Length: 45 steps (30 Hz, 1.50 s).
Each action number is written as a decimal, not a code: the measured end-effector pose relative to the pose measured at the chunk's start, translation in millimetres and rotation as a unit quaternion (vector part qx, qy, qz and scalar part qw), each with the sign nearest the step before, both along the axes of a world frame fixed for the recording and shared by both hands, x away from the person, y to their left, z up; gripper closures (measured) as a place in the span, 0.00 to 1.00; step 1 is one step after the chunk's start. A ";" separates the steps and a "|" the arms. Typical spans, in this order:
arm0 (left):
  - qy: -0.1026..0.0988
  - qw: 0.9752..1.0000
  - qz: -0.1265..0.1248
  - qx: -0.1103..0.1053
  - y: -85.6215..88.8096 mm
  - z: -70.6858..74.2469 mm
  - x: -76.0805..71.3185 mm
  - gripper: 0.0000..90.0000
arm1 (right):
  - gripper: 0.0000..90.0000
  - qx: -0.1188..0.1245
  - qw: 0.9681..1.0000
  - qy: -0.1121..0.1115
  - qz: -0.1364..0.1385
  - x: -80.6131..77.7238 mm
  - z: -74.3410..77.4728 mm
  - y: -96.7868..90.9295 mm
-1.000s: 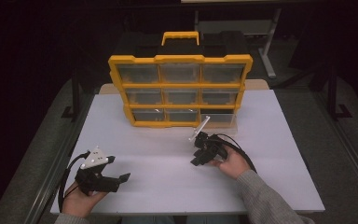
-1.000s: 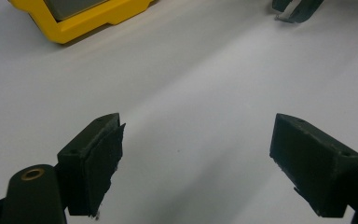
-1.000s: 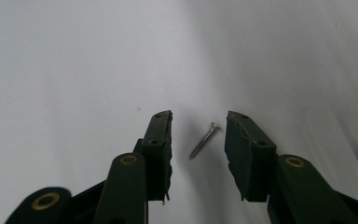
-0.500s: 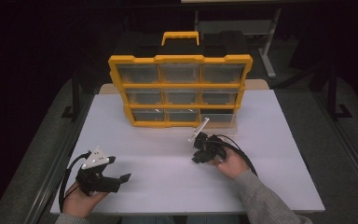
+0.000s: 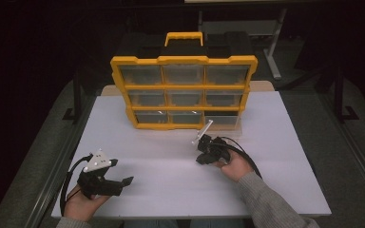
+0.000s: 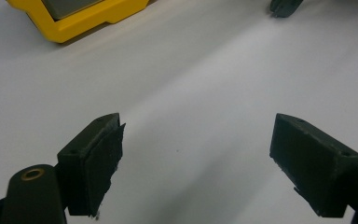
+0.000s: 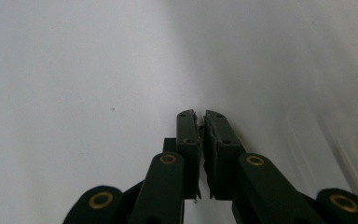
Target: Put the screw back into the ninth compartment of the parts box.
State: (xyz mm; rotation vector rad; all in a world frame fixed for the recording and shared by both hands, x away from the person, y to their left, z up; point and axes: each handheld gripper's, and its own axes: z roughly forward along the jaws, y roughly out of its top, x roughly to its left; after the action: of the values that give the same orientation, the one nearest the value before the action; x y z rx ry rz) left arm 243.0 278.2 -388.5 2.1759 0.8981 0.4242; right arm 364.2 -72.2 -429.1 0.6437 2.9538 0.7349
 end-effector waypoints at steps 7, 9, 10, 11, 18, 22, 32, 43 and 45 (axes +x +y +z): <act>0.002 1.000 0.000 0.000 -0.4 -0.3 -0.1 0.18 | 0.97 0.006 1.000 0.010 0.001 3.6 -0.3 -1.7; 0.002 1.000 0.000 0.000 -0.3 -0.4 -0.1 0.18 | 0.97 0.006 1.000 0.011 0.002 4.0 -0.3 -1.6; 0.001 1.000 0.000 -0.001 -0.2 -0.3 -0.3 0.18 | 0.97 0.007 1.000 0.021 0.001 6.1 0.1 -1.8; -0.001 1.000 0.000 0.001 0.2 0.0 -0.1 0.18 | 0.97 0.007 1.000 0.021 0.001 6.1 0.1 -1.8; 0.001 1.000 0.004 -0.002 1.0 -0.3 -0.4 0.18 | 0.97 0.009 0.999 0.031 0.005 6.7 0.7 -1.5; 0.000 1.000 0.004 -0.001 0.9 0.4 -0.7 0.18 | 0.97 0.015 0.999 0.037 0.013 6.5 2.0 -1.4; 0.000 1.000 0.004 -0.003 0.4 0.5 -1.2 0.18 | 0.97 0.031 0.998 0.044 0.025 4.0 18.7 -1.3; -0.002 1.000 0.004 -0.004 1.3 1.3 -1.4 0.18 | 0.97 0.046 0.997 0.043 0.038 5.0 43.0 -2.1; 0.000 1.000 0.003 -0.004 1.2 1.2 -1.3 0.18 | 0.97 0.053 0.997 0.035 0.041 7.0 48.8 -3.7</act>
State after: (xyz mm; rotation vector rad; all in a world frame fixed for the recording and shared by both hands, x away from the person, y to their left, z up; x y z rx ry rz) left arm 241.7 279.4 -387.3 2.1667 0.9055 0.4245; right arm 371.2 -75.9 -380.3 0.5689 3.0388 0.8986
